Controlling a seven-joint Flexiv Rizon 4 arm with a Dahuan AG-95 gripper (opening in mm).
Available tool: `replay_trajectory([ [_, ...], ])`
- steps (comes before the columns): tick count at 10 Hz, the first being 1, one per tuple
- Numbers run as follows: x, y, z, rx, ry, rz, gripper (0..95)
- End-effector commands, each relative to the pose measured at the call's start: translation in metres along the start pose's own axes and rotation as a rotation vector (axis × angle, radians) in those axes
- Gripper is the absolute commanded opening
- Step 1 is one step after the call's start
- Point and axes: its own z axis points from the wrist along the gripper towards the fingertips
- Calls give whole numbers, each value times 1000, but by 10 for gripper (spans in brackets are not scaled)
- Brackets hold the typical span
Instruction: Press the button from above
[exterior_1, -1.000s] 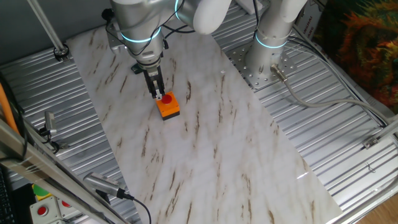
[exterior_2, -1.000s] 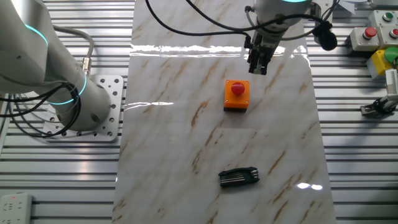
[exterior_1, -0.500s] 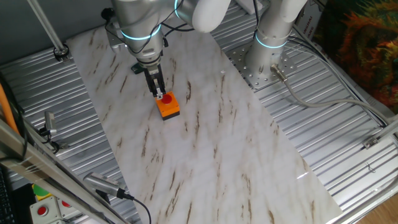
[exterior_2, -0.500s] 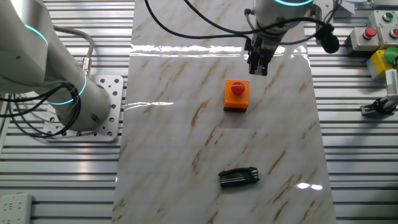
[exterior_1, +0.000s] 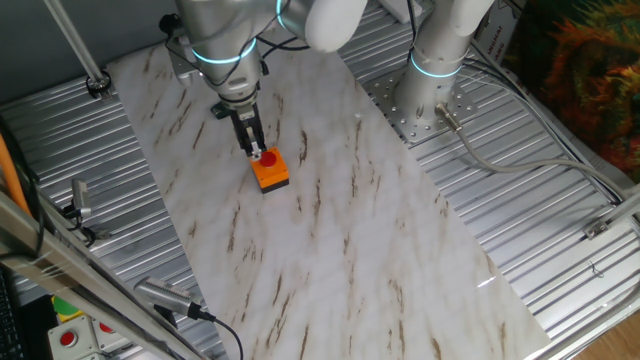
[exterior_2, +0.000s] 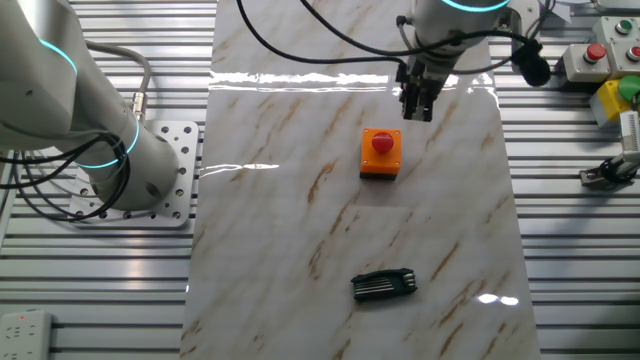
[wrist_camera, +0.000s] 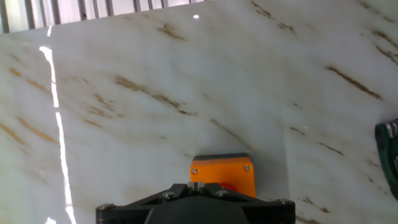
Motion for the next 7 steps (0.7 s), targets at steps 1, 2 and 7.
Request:
replay_trajectory([
  [1,-1,0,0,3,-13,-53,0],
  [2,-1,0,0,11,-4,-64,0],
  [7,0,-3,-1,17,8,-61,0],
])
